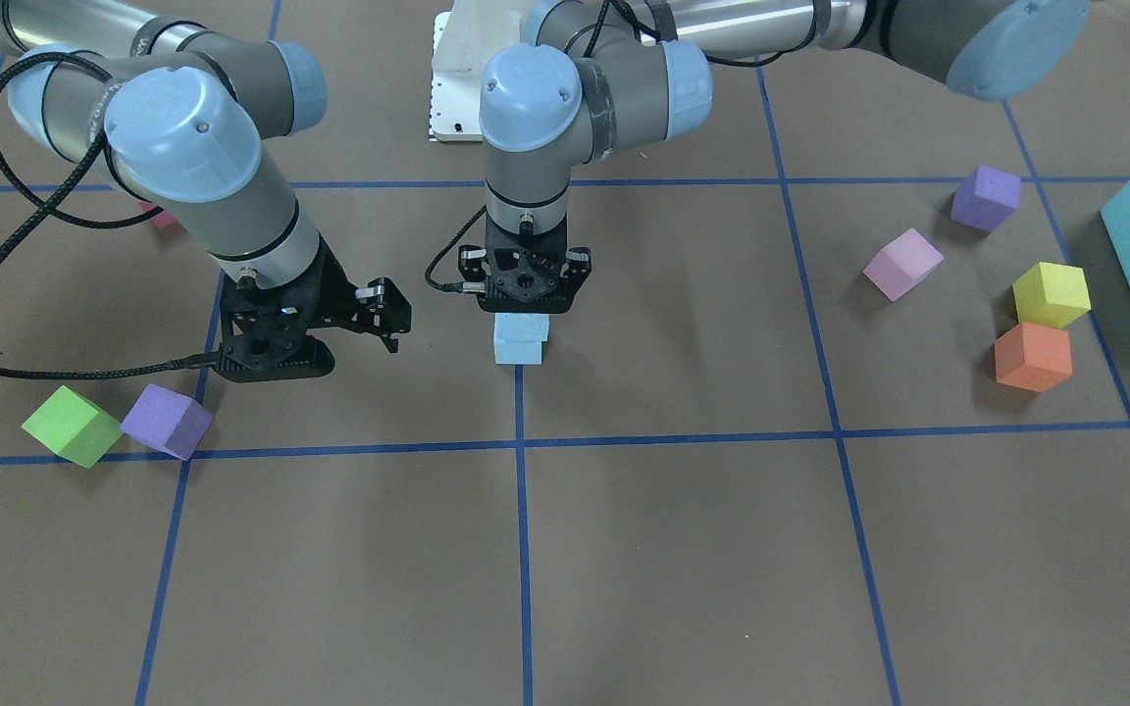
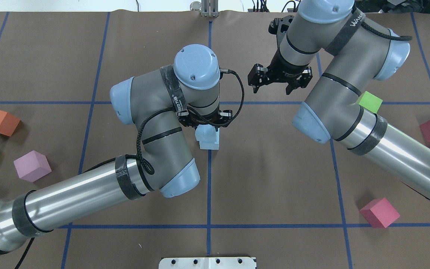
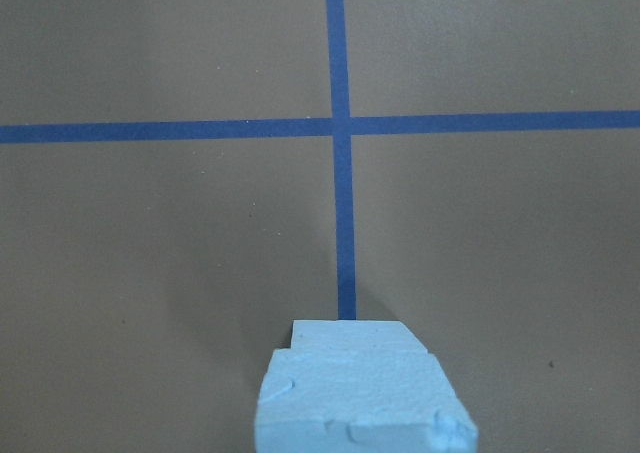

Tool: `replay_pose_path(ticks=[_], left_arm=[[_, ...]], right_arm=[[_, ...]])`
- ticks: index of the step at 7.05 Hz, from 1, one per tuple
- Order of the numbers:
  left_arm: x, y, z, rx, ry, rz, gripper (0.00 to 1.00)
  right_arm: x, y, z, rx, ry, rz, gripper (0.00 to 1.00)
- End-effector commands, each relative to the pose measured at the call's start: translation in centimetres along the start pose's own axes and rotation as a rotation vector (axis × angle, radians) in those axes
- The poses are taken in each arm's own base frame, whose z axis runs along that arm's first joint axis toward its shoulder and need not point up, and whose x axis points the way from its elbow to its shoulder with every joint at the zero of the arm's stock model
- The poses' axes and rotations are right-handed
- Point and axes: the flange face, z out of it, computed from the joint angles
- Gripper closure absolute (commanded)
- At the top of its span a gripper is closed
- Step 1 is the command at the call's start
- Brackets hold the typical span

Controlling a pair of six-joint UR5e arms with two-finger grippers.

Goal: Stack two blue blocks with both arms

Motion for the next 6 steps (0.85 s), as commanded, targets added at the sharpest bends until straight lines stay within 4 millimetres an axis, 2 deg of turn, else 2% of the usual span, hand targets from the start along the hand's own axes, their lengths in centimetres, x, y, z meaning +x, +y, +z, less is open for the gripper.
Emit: replay_pose_path(ticks=[1, 2, 4, 5, 6], left_arm=[[0.3, 0.0, -0.4, 0.004, 0.010, -0.011, 0.11], [0.4, 0.1, -0.5, 0.006, 0.014, -0.010, 0.06], [0.3, 0.0, -1.7, 0.019, 0.029, -0.008, 0.03], [-1.1, -1.3, -3.8, 0.048, 0.042, -0.014, 0.02], [-4.1, -2.4, -4.8, 0.069, 0.044, -0.015, 0.02]], right_arm=[[0.0, 0.0, 0.0, 0.001, 0.000, -0.001, 0.00], [0.0, 0.0, 0.0, 0.001, 0.000, -0.001, 0.00], [0.0, 0.1, -0.4, 0.012, -0.005, -0.006, 0.00], [1.1, 0.1, -1.7, 0.025, -0.017, 0.001, 0.00], [2.5, 0.2, -2.2, 0.030, -0.018, 0.002, 0.00]])
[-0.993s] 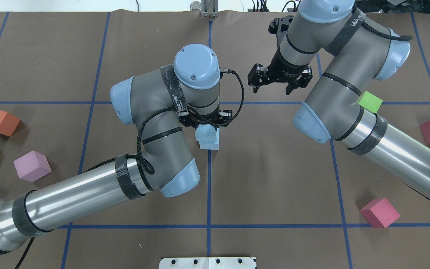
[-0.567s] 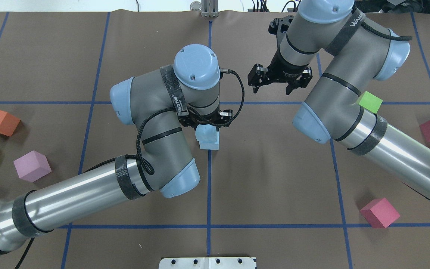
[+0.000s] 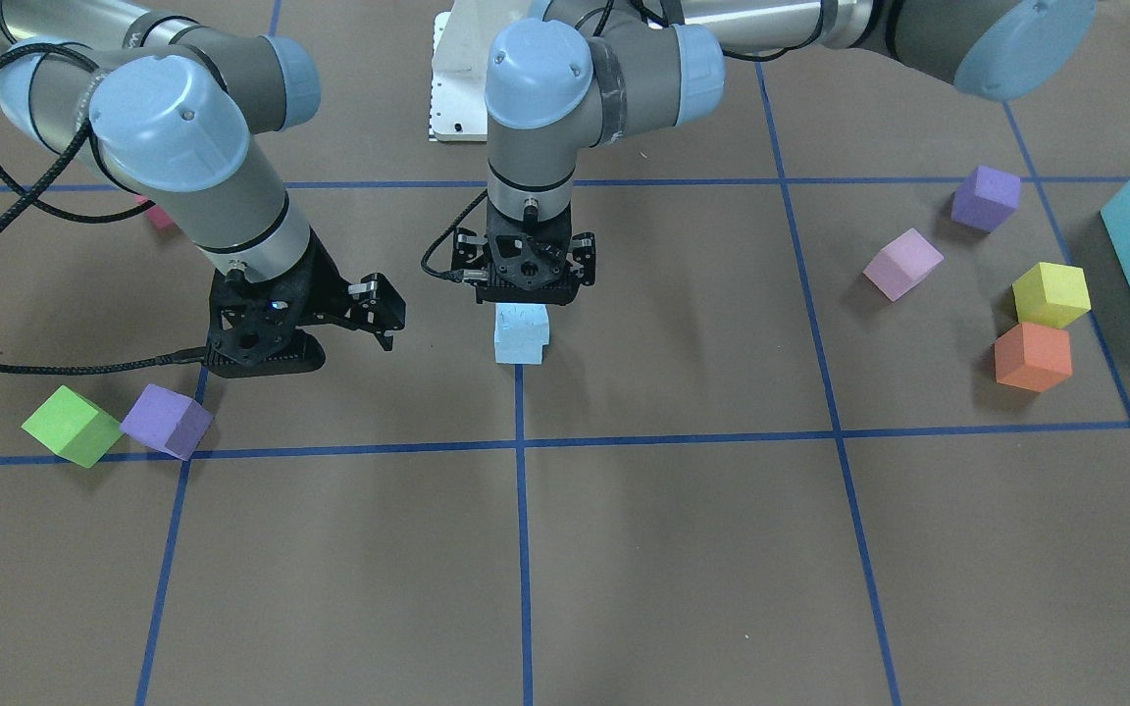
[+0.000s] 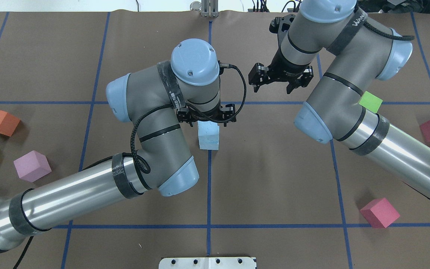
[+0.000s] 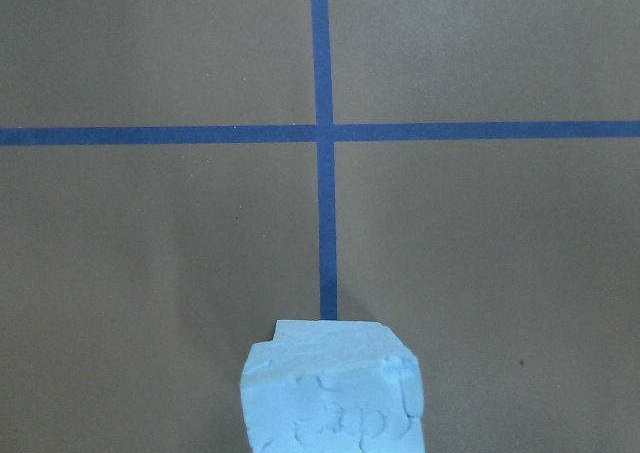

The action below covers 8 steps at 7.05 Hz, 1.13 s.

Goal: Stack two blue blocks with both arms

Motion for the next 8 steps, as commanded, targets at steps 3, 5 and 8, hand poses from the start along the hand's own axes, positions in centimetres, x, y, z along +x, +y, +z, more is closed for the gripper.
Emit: replay_pose_path(ticks=[3, 5, 8], left_arm=[[-14.4, -7.4, -7.2, 0.042, -0.004, 0.143, 0.00], [-22.5, -11.6, -11.4, 0.046, -0.027, 0.218, 0.00], [-42.8, -16.0, -18.5, 0.058, -0.058, 0.331, 0.00]], right_arm=[[11.5, -4.1, -6.6, 0.024, -0.042, 0.035, 0.00], [22.6, -5.2, -9.7, 0.084, 0.021, -0.003, 0.00], [31.2, -4.4, -11.4, 0.107, 0.059, 0.120, 0.00]])
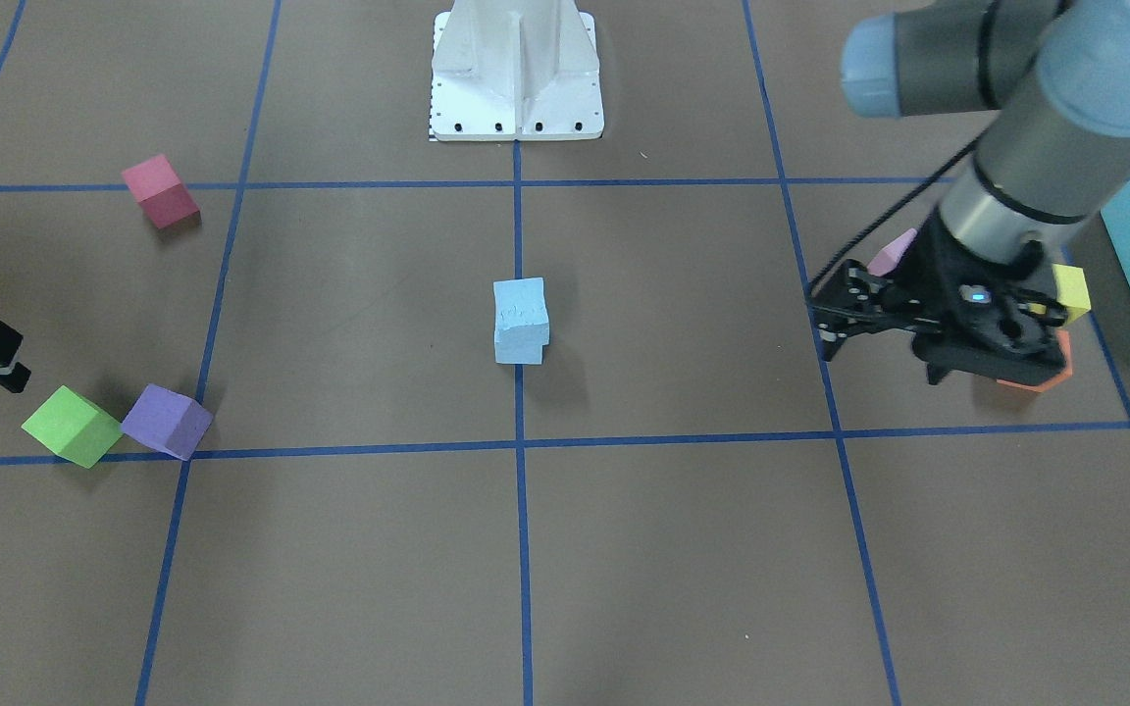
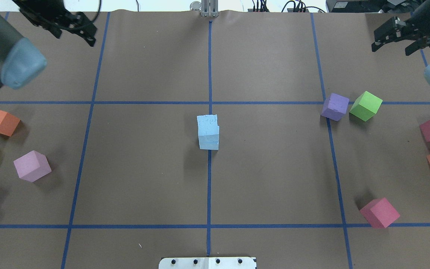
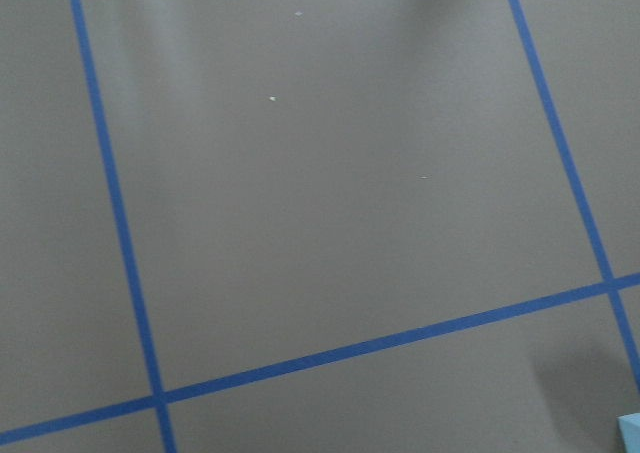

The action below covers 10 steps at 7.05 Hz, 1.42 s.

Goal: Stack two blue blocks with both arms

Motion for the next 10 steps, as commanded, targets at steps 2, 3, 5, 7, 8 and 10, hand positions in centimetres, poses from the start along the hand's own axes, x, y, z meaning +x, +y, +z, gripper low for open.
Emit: replay_pose_path(ticks=[2, 3, 5, 7, 8, 10], left_arm=[[-19.9, 4.5, -4.2, -0.003, -0.018, -0.008, 0.00], [-24.3, 5.4, -4.5, -0.014, -0.019, -0.014, 0.00], [-32.0, 6.7, -3.6, -0.054, -0.030, 0.027, 0.00], [-34.8, 7.4, -2.3, -0.083, -0.031, 0.009, 0.00], [-35.9, 7.8, -1.8, -0.089, -0.030, -0.006, 0.00], [-39.3, 13.3, 0.6, -0.033, -0.043, 0.022, 0.00]], right_arm=[[9.9, 0.6, -1.2, 0.007, 0.048, -0.014, 0.00], [12.7, 1.1, -1.6, 0.006, 0.057, -0.077, 0.00], [18.5, 4.3, 0.5, -0.048, 0.099, -0.043, 0.00], [25.2, 7.8, 1.1, -0.095, 0.120, -0.112, 0.00], [25.5, 7.9, 1.1, -0.097, 0.121, -0.104, 0.00], [25.7, 7.9, 1.0, -0.096, 0.119, -0.096, 0.00]])
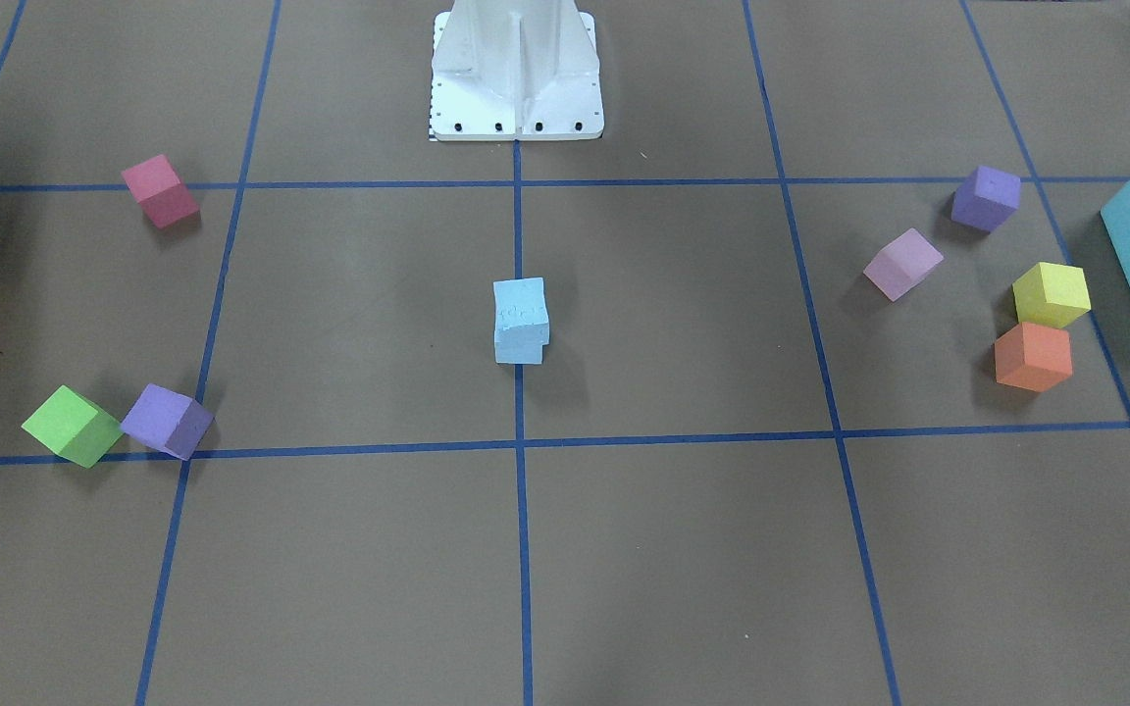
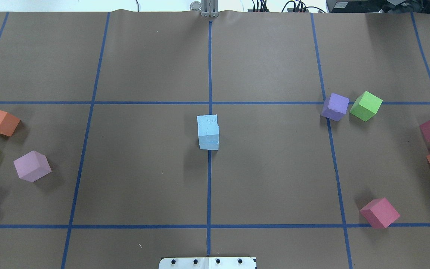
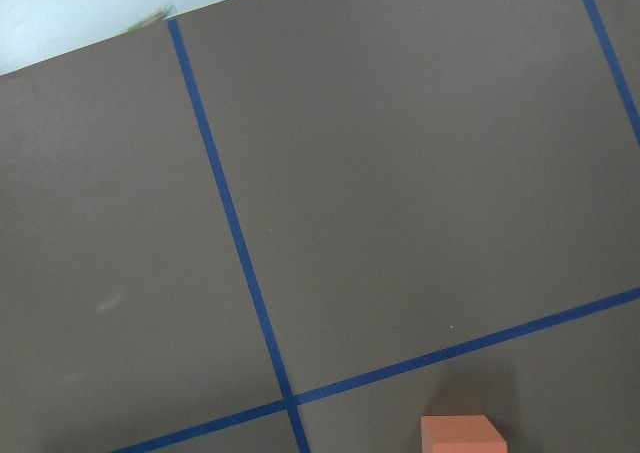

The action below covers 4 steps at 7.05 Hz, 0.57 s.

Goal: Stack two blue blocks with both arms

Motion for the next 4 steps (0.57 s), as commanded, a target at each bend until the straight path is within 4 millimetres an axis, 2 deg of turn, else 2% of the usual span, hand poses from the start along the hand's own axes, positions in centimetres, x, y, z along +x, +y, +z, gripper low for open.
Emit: replay_pose_path(ticks=[1, 3, 4], left_arm=[[-1.8, 2.9, 1.5, 0.043, -0.012, 0.029, 0.00], [-3.6, 4.7, 0.7, 0.053, -0.015, -0.004, 0.00], [-4.1, 5.6, 1.0, 0.044, -0.013, -0.020, 0.00]], right_arm=[[0.3, 0.1, -0.1, 0.001, -0.003, 0.005, 0.00], [-0.1, -0.4, -0.6, 0.012, -0.007, -0.004, 0.00], [-0.2, -0.2, -0.7, 0.013, -0.009, -0.005, 0.00]])
